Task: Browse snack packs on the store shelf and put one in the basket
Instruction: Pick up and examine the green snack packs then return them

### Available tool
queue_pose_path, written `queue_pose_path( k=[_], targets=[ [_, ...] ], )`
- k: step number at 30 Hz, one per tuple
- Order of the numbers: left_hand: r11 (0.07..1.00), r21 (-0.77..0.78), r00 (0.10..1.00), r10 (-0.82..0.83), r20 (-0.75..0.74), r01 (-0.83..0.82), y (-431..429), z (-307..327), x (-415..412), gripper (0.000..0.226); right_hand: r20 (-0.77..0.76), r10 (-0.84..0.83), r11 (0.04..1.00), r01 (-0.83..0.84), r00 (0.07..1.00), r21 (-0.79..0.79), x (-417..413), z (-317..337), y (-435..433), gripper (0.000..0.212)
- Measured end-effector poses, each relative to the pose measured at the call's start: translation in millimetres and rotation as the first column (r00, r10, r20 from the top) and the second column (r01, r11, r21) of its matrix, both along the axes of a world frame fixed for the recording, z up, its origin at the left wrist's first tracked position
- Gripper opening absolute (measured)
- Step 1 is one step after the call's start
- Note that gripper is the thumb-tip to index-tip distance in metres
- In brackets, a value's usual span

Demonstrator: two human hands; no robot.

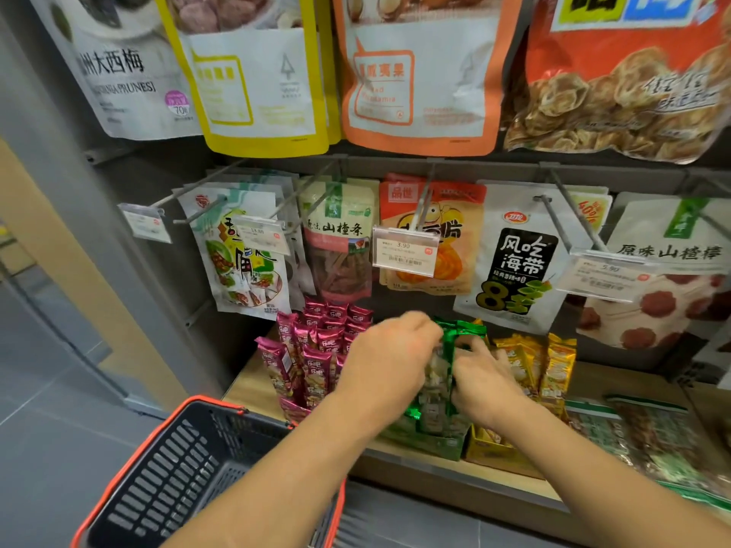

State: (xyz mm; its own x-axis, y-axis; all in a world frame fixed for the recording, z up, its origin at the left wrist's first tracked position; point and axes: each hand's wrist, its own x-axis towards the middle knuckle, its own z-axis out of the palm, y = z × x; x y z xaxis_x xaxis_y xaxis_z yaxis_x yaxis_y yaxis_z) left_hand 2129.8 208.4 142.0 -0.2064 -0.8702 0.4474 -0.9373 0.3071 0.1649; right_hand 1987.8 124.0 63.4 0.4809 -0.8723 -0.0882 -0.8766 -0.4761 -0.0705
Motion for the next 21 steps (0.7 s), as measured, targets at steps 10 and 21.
queue_pose_path(
  k=[10, 21],
  targets=[
    [0.963, -0.144, 0.760, 0.083, -0.645, -0.228, 20, 41, 18, 0.028, 0.655, -0.349, 0.750, -0.219, 0.670, 0.624, -32, 112, 53, 0.041],
    [0.944, 0.315, 0.382, 0.329, -0.864, -0.099, 12, 26, 13, 0.036, 0.637, 0.015, 0.951, -0.209, 0.771, 0.230, -55, 107, 116, 0.024]
  ],
)
